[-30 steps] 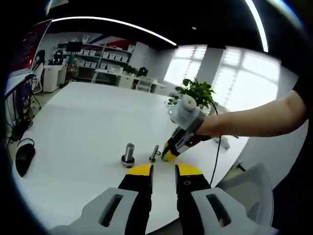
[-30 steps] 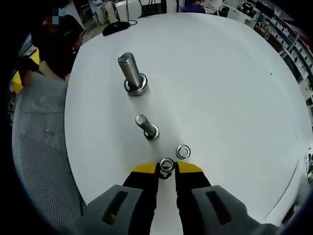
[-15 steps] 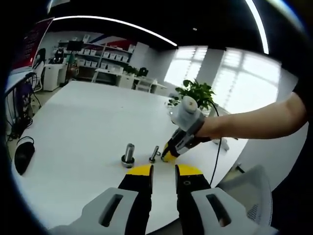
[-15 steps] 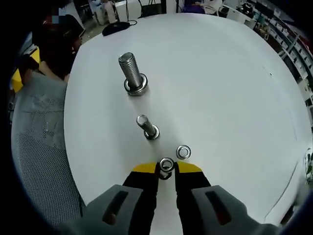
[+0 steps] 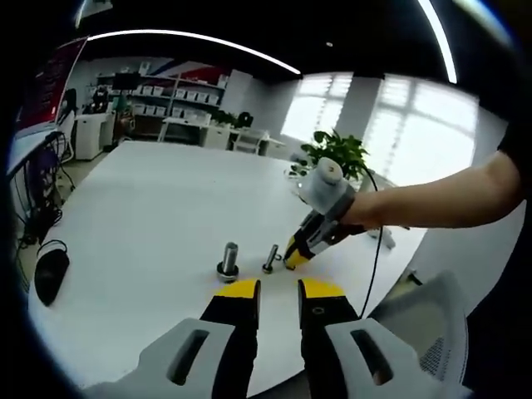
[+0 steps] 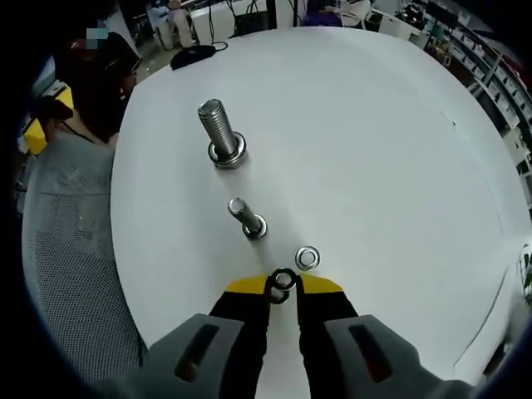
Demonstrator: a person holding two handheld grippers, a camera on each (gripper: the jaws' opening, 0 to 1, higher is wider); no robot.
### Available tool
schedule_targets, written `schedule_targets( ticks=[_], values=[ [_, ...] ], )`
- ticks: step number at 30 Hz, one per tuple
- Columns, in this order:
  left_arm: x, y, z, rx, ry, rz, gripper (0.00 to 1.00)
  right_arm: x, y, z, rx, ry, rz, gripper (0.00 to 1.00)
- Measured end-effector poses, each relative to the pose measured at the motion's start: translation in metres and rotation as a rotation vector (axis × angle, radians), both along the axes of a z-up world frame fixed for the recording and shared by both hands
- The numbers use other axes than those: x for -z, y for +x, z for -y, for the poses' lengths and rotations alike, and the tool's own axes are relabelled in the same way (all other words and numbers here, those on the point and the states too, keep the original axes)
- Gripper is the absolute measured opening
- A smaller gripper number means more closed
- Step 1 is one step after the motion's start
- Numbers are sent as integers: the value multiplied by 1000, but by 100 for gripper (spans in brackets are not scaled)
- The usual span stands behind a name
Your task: Place the washer onto the threaded stud by aligning its center hole with the stud, sliding it down to the base, and recovering from edge contact or off-axis alignment until the washer reaches the visible bottom stop.
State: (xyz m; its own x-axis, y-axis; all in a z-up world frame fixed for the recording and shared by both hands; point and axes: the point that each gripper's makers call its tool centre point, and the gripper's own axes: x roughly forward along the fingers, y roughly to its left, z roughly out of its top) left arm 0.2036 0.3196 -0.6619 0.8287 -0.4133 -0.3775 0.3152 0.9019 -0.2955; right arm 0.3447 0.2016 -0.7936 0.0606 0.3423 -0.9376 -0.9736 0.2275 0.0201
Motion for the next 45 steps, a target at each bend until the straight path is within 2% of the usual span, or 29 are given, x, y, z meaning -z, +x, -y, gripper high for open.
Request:
schedule_targets(
  ticks=[2,4,7,12,15,18,25,29,33,38,45],
  values=[
    [-2,-3,0,16,8,27,18,-2,-1,-2,-1,7,-1,14],
    [5,-7,-1,24,37,-7,20,-4,-1,-4,-4,14,0,14],
    [15,-13,-5,34,84,-27,20,-7,-2,-7,-6,23,-1,14],
    [30,-22,-13,21,115,-59,19,-13,-3,-13,-6,44,4,14],
    [36,-24,-19,-4,109,-78,19,-15,-1,-14,-3,52,8,14],
    [37,-23,-23,-16,121,-73,18,-19,0,-16,-4,58,12,14],
    [60,-34,-37,-49,136,-125,16,-28,2,-19,-4,75,20,14],
    [55,-31,-39,-65,125,-105,16,-34,3,-21,-10,85,26,14],
    [59,-32,-39,-62,128,-122,15,-42,4,-23,-18,94,37,14],
    [56,-31,-41,-69,164,-87,13,-54,6,-28,-17,107,45,14],
    [59,-32,-42,-70,148,-104,13,-69,2,-43,-63,130,60,14]
  ],
)
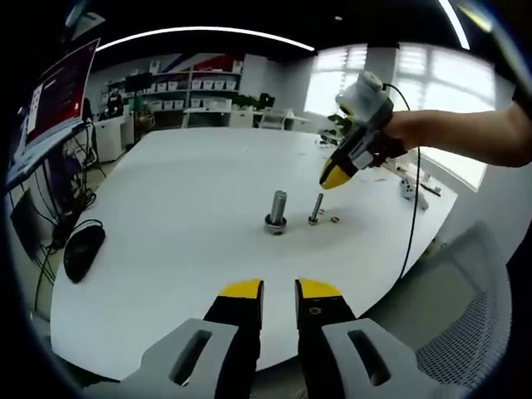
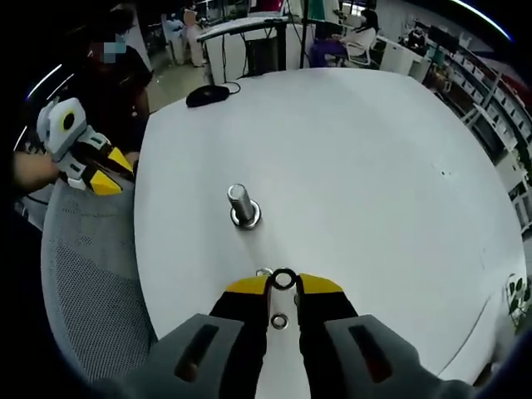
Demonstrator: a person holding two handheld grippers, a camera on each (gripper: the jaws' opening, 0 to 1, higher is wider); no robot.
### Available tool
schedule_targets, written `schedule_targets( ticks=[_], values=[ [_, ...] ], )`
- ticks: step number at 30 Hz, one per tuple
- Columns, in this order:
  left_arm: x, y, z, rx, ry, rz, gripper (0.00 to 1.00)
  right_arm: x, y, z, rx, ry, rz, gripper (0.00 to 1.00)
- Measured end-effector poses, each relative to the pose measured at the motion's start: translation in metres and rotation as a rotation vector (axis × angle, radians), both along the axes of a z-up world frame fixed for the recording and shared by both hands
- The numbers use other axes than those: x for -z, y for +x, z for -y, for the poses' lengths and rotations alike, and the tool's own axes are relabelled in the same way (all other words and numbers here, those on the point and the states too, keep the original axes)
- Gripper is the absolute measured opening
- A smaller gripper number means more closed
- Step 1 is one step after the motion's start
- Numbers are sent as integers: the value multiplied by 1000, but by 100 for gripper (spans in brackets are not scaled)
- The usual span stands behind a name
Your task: Place the washer onto the threaded stud by aligning its center hole with the stud, sliding it down to the base, and recovering from edge contact or off-axis alignment until the washer reaches the visible bottom stop.
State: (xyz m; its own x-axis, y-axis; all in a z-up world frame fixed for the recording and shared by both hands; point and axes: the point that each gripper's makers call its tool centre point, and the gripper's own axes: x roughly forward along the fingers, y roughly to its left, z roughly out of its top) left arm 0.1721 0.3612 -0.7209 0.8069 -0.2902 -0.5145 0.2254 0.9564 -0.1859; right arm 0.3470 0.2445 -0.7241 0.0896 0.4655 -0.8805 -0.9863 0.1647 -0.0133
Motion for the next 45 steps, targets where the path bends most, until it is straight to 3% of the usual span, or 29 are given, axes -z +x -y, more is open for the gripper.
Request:
schedule_targets(
  ticks=[7,20,32,45],
  values=[
    [0,0,-3,-14,10,6,12,8,-11,0,-82,-60,-3,14],
    [5,-2,-3,-7,12,-16,11,18,-17,-3,-140,-109,-20,14],
    [5,-1,-4,-20,10,-17,11,18,-17,-8,-158,-115,-17,14],
    [5,-1,-5,-26,11,-16,11,26,-21,-5,-194,-186,-16,14]
  ],
)
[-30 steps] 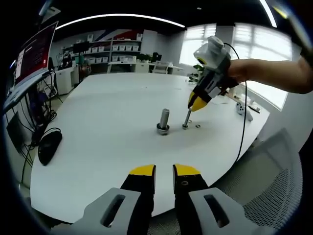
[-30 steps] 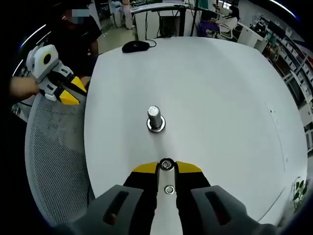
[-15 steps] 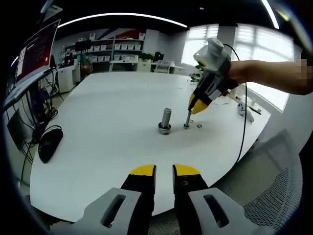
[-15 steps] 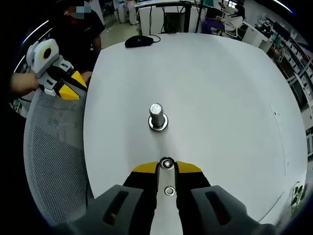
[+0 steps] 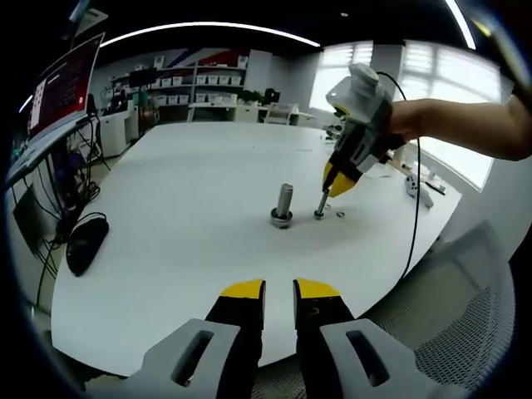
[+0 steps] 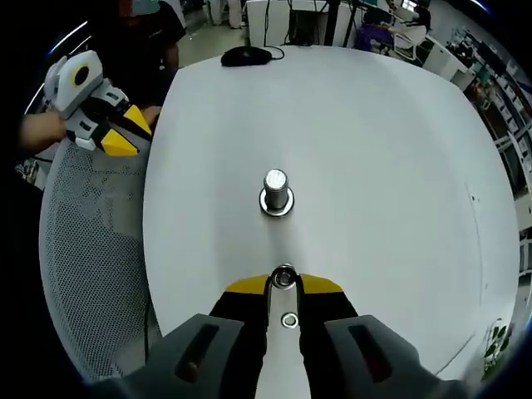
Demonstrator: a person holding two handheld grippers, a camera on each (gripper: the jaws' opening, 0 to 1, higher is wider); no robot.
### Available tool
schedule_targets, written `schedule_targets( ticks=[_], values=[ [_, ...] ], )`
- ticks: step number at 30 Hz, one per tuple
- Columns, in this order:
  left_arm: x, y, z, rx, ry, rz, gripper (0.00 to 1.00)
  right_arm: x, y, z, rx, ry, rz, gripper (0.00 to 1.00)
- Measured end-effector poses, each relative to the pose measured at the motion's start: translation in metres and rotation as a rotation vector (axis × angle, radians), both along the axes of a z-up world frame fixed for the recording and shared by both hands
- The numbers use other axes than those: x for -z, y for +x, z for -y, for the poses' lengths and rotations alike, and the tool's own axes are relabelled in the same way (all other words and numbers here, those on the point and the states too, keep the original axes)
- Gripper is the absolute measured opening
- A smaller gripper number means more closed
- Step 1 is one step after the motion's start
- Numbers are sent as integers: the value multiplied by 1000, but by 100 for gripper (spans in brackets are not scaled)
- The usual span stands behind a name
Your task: Place the washer onto the threaded stud by aligning its center hole with the stud, sliding it down to the base, and recovering from edge contact or off-axis alignment until the washer reaches the visible bottom stop.
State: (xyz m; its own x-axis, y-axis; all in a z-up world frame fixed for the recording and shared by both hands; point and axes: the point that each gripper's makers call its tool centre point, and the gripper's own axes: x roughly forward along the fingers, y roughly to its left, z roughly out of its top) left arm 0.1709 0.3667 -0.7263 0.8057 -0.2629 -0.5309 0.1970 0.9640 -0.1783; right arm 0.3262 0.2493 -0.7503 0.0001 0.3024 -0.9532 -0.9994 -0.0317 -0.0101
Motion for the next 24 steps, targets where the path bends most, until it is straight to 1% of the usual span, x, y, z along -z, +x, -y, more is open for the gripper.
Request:
schedule_targets(
  ticks=[4,6,16,24],
  values=[
    [0,0,0,-1,1,-1,11,7,3,1,-3,-16,5,14],
    [0,0,-1,-3,1,-1,11,12,2,2,1,-21,-6,15],
    [1,-1,-1,-3,2,-7,11,37,2,5,18,-55,-16,14],
    [2,-1,0,2,6,-11,11,41,2,4,33,-53,-22,15]
  ],
)
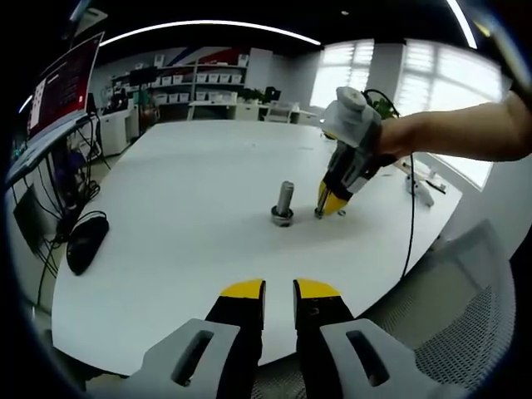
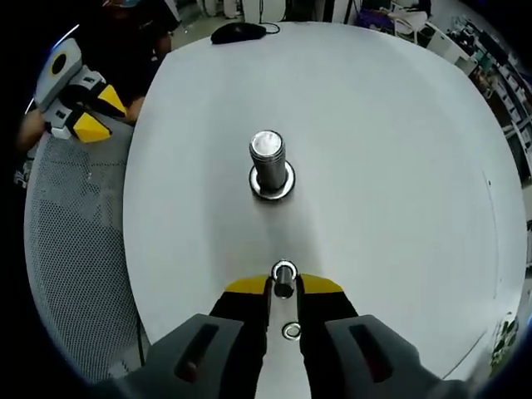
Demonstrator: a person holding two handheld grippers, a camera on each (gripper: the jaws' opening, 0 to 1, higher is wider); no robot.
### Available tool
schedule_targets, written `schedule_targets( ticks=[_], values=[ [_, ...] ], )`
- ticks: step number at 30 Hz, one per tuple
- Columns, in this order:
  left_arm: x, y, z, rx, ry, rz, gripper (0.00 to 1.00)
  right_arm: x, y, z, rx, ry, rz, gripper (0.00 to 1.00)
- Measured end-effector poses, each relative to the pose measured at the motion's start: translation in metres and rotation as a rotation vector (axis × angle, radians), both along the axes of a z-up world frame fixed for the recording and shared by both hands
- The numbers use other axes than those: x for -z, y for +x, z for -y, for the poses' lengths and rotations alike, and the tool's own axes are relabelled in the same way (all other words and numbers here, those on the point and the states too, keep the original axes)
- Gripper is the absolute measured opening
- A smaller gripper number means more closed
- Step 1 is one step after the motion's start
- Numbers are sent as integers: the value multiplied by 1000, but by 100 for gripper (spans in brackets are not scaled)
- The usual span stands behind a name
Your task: Place the washer onto the threaded stud by aligning its center hole with the stud, sliding it down to the base, and recovering from edge contact or off-axis alignment until the washer reaches the visible bottom stop.
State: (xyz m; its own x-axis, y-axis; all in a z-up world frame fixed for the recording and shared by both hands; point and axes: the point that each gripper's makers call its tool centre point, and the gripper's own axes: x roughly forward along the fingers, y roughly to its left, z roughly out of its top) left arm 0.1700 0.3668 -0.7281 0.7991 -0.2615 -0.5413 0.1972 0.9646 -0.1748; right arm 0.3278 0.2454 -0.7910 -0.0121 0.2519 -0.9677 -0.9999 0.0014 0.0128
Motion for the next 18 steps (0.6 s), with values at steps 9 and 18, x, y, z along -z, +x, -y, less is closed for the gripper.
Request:
schedule_targets(
  ticks=[9,18],
  values=[
    [0,1,-1,-3,-1,3,11,0,2,1,18,12,15,23],
    [0,1,-2,-6,0,2,10,-4,3,15,74,56,15,24]
  ],
)
